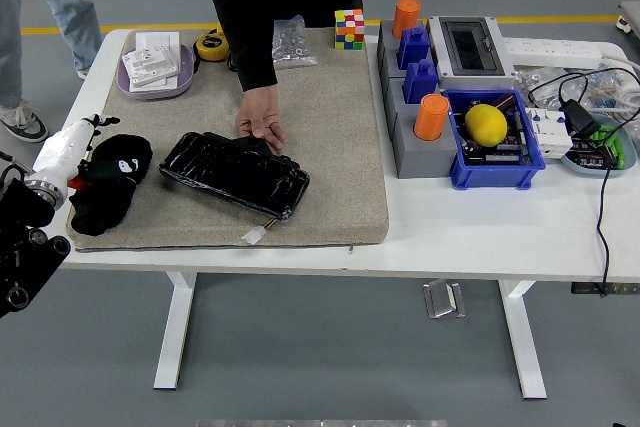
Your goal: Pick the rag up,wipe the panel,place it on the desk
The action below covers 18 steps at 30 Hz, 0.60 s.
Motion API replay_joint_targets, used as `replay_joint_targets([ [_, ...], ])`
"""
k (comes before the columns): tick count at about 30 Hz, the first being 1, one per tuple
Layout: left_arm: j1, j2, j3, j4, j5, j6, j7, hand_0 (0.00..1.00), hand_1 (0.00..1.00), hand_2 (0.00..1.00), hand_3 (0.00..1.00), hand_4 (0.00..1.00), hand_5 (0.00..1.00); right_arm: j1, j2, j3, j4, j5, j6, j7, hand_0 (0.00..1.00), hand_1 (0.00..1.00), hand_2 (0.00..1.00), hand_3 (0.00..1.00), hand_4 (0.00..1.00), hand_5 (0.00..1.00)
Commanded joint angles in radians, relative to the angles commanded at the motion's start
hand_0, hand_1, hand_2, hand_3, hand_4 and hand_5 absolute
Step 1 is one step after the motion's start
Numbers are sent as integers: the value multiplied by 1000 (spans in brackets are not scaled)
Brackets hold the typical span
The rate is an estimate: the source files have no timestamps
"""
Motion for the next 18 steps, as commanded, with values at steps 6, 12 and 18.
replay_joint_targets([
  [6, -8, -9, 10, 23, -11, 3, -2, 588, 824, 877, 816, 902, 410, 0, -3, 7, 3, -5, 0, 0, 720, 617, 666, 580, 966, 536],
  [12, -8, -14, 20, 41, -21, 6, 0, 574, 814, 870, 801, 903, 418, -2, -4, 11, 6, -9, -1, 0, 719, 618, 666, 580, 965, 535],
  [18, -5, -18, 22, 45, -27, 8, 1, 518, 780, 864, 773, 882, 392, -2, -4, 16, 8, -15, -4, 0, 720, 618, 666, 580, 964, 535],
])
